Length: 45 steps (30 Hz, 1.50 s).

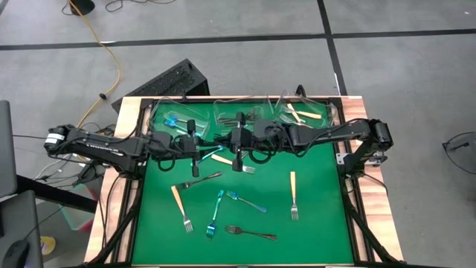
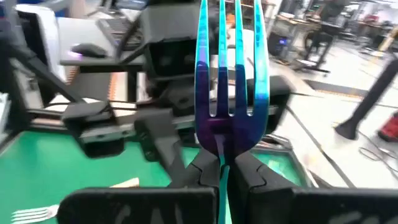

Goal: Sort silverware by color (type)
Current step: Put the blue fork into the left transparent bin

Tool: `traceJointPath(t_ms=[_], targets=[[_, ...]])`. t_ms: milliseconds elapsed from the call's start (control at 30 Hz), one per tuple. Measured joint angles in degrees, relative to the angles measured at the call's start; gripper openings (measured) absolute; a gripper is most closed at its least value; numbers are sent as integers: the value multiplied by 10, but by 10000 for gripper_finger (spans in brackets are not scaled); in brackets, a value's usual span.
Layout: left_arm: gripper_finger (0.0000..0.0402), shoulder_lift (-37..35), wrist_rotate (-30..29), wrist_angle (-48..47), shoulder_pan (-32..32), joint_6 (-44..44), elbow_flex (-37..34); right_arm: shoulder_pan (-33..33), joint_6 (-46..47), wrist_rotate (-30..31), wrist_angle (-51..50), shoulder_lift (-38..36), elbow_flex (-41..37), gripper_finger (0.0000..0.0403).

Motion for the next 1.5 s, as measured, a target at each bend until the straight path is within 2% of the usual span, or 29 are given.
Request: traceJointPath(t_ms=[167, 333, 700, 933, 1033, 1067, 1167, 1233, 1300, 1500], targets=[[60, -11, -49, -61, -5, -30, 0, -3, 3, 30, -18, 0, 0, 26], [67, -30, -108, -118, -9, -81, 0, -16, 23, 43, -46, 0, 0, 26], [68, -92, -107, -201, -12, -159, 0, -82, 45, 34, -94, 0, 1, 26], [68, -132, -76, -203, -20, -184, 0, -117, 77, -12, -16, 35, -1, 26], [68, -157, -63, -203, -31, -192, 0, -123, 80, -23, 59, 73, 6, 26], [68, -165, -59, -195, -35, -194, 0, -129, 82, -35, 54, 75, 2, 26], [68, -196, -55, -194, -48, -194, 0, -134, 85, -70, 142, 117, 13, 26], [68, -213, -57, -184, -57, -193, 0, -144, 101, -78, 140, 131, 16, 26], [68, -229, -62, -189, -63, -190, 0, -147, 103, -78, 177, 167, 44, 26], [68, -258, -65, -184, -69, -186, 0, -157, 109, -87, 169, 248, 133, 26]])
